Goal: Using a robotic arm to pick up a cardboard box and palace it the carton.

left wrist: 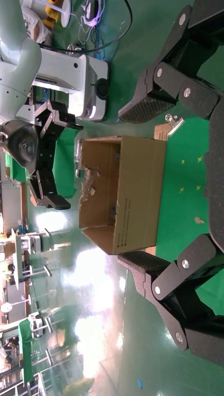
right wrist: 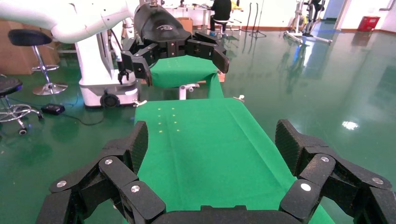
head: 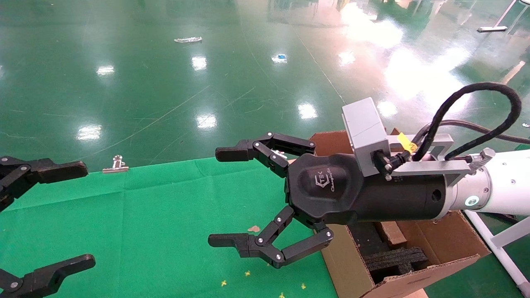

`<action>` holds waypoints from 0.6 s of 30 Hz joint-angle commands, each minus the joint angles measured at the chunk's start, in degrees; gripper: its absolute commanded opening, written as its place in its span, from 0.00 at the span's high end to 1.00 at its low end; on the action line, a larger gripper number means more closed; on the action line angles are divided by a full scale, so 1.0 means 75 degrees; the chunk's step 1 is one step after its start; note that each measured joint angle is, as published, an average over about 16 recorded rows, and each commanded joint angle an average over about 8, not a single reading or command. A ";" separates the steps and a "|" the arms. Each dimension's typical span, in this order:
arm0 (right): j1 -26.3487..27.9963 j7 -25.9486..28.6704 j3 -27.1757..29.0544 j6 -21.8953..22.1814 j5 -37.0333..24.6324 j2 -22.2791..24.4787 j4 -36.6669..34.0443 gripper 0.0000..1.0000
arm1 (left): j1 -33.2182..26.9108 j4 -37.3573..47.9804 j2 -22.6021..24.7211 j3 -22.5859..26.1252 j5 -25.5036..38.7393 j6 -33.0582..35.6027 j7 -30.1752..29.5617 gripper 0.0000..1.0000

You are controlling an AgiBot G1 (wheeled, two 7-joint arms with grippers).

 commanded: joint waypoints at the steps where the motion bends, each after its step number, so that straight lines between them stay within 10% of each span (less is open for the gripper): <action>1: 0.0000 0.0000 0.0000 0.0000 0.0000 0.0000 0.0000 0.00 | 0.0000 0.0000 0.0000 0.0000 0.0000 0.0000 0.0000 0.00; 18: 0.0000 0.0000 0.0000 0.0000 0.0000 0.0000 0.0000 0.00 | 0.0000 0.0000 0.0000 0.0000 0.0000 0.0000 0.0000 0.00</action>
